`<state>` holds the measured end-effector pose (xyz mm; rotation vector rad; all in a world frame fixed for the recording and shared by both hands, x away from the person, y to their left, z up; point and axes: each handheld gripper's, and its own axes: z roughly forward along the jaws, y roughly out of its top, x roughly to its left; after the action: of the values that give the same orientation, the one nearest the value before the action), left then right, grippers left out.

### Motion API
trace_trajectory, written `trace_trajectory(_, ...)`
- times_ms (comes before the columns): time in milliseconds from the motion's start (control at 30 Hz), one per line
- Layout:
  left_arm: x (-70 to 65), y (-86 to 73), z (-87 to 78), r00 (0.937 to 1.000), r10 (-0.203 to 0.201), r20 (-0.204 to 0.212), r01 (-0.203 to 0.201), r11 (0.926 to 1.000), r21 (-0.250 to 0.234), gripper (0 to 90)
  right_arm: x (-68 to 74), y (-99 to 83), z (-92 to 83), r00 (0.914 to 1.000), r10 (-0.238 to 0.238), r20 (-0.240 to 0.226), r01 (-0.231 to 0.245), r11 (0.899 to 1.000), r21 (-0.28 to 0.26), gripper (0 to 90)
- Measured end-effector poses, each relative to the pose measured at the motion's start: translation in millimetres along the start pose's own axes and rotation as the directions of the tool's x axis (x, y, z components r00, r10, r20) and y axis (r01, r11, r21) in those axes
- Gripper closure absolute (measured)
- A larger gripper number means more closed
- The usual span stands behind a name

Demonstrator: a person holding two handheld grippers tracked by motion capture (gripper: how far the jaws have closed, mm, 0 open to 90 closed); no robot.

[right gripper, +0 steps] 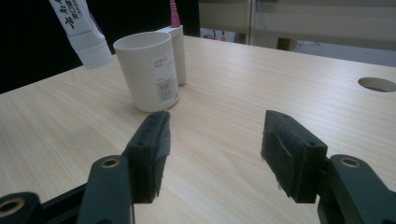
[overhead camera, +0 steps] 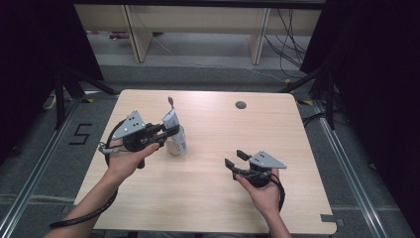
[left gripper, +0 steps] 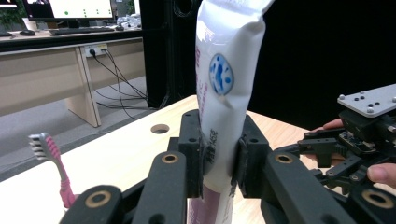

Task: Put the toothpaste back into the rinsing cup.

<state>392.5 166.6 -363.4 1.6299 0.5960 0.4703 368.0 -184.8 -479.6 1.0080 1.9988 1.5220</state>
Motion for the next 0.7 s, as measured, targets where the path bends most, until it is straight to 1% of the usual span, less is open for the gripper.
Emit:
trace_trajectory(33,0.7,0.8,0.2,1.0000,0.004,0.000,-0.004,1.0000,0.000,75.8,0.5,-0.1,-0.5,0.9999,0.011,0.002,-0.011,1.000,0.004,42.4)
trace_trajectory(67,1.5,2.0,0.6,1.0000,0.005,-0.003,-0.005,1.0000,-0.001,75.8,-0.6,0.0,-0.6,1.0000,-0.003,0.006,0.003,1.000,0.004,42.5)
trace_trajectory(100,2.1,2.5,0.8,1.0000,0.007,-0.005,-0.007,1.0000,-0.001,75.8,2.2,-0.7,-0.7,0.9992,0.040,-0.004,-0.040,0.999,0.007,42.5)
trace_trajectory(167,3.3,3.7,1.7,0.9999,0.011,-0.010,-0.011,0.9999,-0.002,75.8,0.3,-0.6,-0.8,0.9999,0.014,0.006,-0.014,1.000,0.006,42.5)
trace_trajectory(200,3.8,3.9,2.0,0.9998,0.014,-0.013,-0.014,0.9999,-0.001,75.8,0.0,-0.9,0.2,0.9999,0.013,-0.003,-0.013,1.000,-0.001,42.6)
trace_trajectory(233,4.6,4.2,2.4,0.9997,0.018,-0.017,-0.018,0.9998,0.002,75.8,-0.6,-0.9,0.0,1.0000,0.003,0.005,-0.003,1.000,-0.005,42.6)
trace_trajectory(267,4.9,4.2,2.7,0.9997,0.016,-0.019,-0.016,0.9999,0.002,75.8,0.1,-1.2,0.0,0.9999,0.017,-0.001,-0.017,1.000,-0.001,42.6)
trace_trajectory(300,5.6,4.3,3.0,0.9996,0.018,-0.021,-0.018,0.9998,0.003,75.8,0.0,-1.2,0.4,0.9998,0.020,-0.007,-0.020,1.000,-0.002,42.6)
trace_trajectory(400,7.3,4.2,3.7,0.9994,0.015,-0.030,-0.015,0.9999,0.004,75.8,-1.1,-1.0,-0.2,0.9999,0.010,-0.005,-0.010,1.000,0.001,42.6)
trace_trajectory(433,7.6,4.2,3.8,0.9993,0.016,-0.033,-0.016,0.9999,0.004,75.9,-0.6,-1.2,-0.5,0.9998,0.022,-0.002,-0.022,1.000,0.004,42.6)
trace_trajectory(500,9.2,4.4,4.1,0.9990,0.022,-0.039,-0.021,0.9998,0.004,75.9,-0.5,-1.2,-1.5,0.9998,0.020,0.007,-0.020,1.000,0.014,42.6)
trace_trajectory(533,9.7,4.5,4.3,0.9989,0.022,-0.041,-0.022,0.9998,0.003,75.8,0.4,-1.3,-1.3,0.9994,0.033,0.005,-0.033,0.999,0.015,42.6)
trace_trajectory(700,12.5,5.6,4.9,0.9979,0.027,-0.059,-0.027,0.9996,0.002,75.8,-0.5,-1.8,-0.6,0.9996,0.025,0.008,-0.025,1.000,0.013,42.6)
